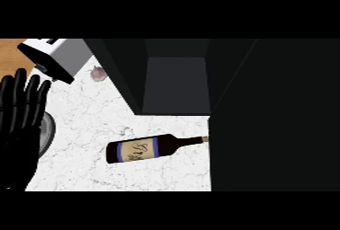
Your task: Pick up the wine, place it into the cabinet and close the cabinet
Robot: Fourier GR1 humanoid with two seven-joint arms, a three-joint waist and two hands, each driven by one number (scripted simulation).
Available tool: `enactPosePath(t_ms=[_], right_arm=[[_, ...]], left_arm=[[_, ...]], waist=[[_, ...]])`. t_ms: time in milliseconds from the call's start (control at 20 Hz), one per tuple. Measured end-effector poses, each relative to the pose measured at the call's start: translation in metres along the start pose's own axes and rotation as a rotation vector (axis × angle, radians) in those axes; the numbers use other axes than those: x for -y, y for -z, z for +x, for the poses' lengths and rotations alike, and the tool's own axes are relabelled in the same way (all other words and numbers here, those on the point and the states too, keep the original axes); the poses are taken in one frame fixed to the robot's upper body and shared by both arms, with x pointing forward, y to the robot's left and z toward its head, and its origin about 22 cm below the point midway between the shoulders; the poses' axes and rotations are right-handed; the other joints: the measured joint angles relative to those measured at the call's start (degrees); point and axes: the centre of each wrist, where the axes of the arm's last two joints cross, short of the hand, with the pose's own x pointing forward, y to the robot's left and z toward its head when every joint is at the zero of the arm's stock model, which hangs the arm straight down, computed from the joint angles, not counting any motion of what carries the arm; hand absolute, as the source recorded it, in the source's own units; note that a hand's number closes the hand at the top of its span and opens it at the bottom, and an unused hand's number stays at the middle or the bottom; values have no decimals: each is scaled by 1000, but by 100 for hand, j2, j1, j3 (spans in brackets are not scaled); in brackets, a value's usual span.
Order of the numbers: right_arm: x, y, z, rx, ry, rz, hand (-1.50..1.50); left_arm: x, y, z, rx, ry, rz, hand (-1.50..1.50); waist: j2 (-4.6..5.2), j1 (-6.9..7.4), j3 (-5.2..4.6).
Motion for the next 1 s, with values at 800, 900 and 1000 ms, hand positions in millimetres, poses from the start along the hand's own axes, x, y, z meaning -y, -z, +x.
enactPosePath(t_ms=[800, 900, 1000], right_arm=[[-32, -3, 7, -63, 173, 295, -150], [-32, -5, 10, -76, 185, 307, -150], [-31, -5, 12, -87, 193, 318, -150]], left_arm=[[135, -41, -113, -867, 596, -784, -150], [157, -44, -120, -923, 638, -808, -150], [176, -44, -123, -955, 676, -821, -150]], waist=[[22, -954, 97], [-12, -931, 81], [-37, -901, 72]])
